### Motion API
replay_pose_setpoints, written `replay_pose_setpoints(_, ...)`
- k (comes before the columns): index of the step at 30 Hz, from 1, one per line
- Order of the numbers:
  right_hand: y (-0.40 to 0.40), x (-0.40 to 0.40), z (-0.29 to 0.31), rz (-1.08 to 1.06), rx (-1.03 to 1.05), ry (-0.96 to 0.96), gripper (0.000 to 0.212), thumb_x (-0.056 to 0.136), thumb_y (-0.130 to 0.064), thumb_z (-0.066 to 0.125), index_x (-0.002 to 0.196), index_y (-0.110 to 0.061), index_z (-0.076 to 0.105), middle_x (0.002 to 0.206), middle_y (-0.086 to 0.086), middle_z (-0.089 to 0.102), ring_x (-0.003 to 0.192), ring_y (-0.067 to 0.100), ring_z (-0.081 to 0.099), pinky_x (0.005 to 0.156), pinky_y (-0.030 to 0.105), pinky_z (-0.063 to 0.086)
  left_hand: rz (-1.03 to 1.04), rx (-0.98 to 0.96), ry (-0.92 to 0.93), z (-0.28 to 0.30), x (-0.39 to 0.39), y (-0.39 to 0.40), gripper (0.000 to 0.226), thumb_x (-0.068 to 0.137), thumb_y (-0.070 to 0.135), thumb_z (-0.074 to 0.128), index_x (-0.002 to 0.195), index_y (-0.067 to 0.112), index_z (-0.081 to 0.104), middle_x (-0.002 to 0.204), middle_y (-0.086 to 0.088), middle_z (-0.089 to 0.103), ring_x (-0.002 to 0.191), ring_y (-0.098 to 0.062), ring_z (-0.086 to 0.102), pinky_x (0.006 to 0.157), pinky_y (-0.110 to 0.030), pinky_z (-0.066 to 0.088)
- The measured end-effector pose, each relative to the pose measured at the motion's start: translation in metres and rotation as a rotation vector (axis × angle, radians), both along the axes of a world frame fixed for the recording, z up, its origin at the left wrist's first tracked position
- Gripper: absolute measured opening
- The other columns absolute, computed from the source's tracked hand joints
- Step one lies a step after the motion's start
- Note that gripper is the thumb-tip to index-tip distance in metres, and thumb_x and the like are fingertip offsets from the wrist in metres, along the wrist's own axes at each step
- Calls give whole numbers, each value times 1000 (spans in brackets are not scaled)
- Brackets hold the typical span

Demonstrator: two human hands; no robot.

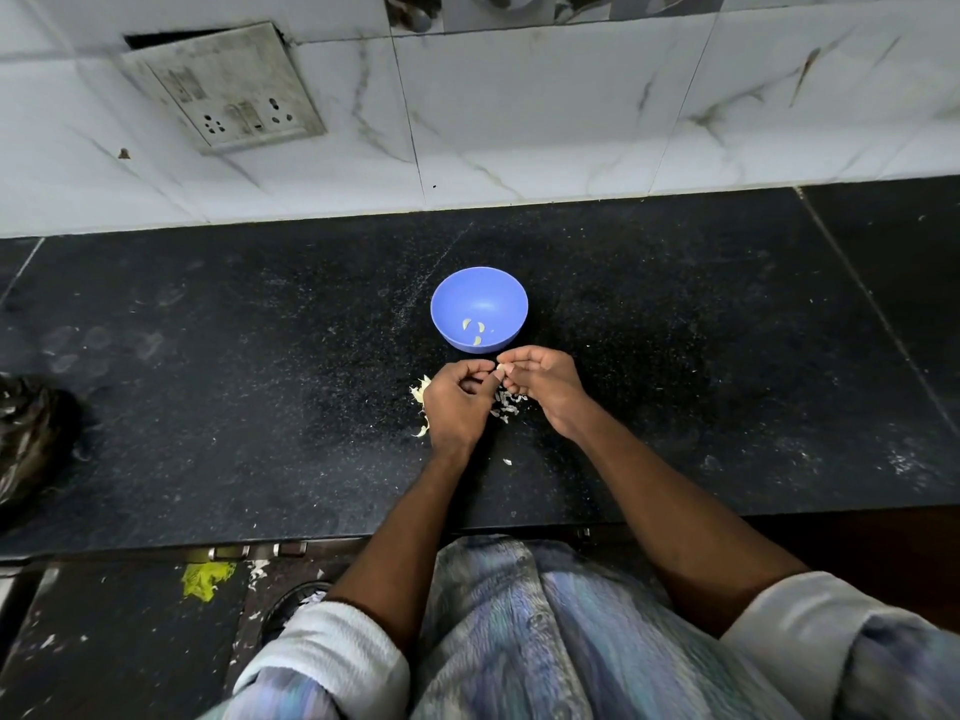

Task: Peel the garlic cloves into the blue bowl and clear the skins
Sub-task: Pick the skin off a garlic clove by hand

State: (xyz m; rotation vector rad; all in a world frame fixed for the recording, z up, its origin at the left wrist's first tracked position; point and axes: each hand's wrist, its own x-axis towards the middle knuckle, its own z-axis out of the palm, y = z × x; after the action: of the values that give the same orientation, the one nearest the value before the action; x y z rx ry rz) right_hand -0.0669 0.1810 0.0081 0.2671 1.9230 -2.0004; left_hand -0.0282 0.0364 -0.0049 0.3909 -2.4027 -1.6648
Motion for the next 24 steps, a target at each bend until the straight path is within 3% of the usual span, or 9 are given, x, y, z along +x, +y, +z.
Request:
replay_pose_setpoints(2, 1, 1, 0, 22, 40, 26, 14, 95, 3, 66, 108, 6, 70, 90, 19, 74, 68, 14, 64, 69, 26, 53, -28, 0, 20, -3, 0, -1, 8, 90, 26, 84, 96, 20, 83, 88, 7, 79, 72, -12, 75, 71, -38, 64)
replay_pose_setpoints(6, 1, 1, 0, 47, 63, 43, 12, 95, 5, 65, 106, 8, 68, 91, 21, 73, 65, 12, 62, 64, 22, 53, -26, 15, 34, -1, 1, -2, 5, 89, 17, 84, 94, 15, 85, 85, 7, 80, 73, -10, 75, 72, -35, 64)
replay_pose_setpoints(10, 4, 1, 1, 73, 46, 14, 7, 94, 3, 67, 98, -2, 69, 85, 18, 70, 64, 11, 62, 64, 23, 52, -53, 248, -73, 3, -1, -5, 7, 90, 7, 81, 96, 8, 85, 83, -4, 81, 72, -18, 71, 73, -34, 62)
replay_pose_setpoints(13, 8, 1, 2, 98, 10, -43, 11, 94, 6, 66, 96, -4, 69, 83, 15, 71, 65, 13, 62, 66, 25, 52, -65, 399, -161, 6, 0, -5, 10, 92, -2, 75, 99, 0, 83, 87, -14, 81, 70, -20, 65, 68, -24, 59)
replay_pose_setpoints(16, 8, 1, 5, 119, -24, -90, 15, 95, 9, 63, 96, -5, 69, 83, 13, 71, 66, 12, 62, 67, 24, 52, -39, 471, -205, 5, -1, -6, 14, 94, -6, 71, 97, 2, 82, 87, -11, 81, 71, -16, 68, 71, -22, 60)
replay_pose_setpoints(20, 6, -1, 4, 109, 10, -67, 10, 95, 4, 66, 98, -5, 70, 83, 12, 74, 67, 13, 63, 69, 26, 52, -55, 362, -183, 4, -2, -7, 12, 94, 2, 72, 94, 7, 84, 85, -9, 81, 72, -21, 69, 76, -35, 61)
replay_pose_setpoints(24, 3, -1, 4, 101, 0, -55, 8, 94, 0, 69, 102, -1, 72, 90, 15, 73, 73, 16, 65, 77, 31, 55, -52, 58, -107, 1, -5, -6, 11, 91, 17, 73, 87, 19, 83, 77, 7, 78, 71, -12, 74, 72, -34, 63)
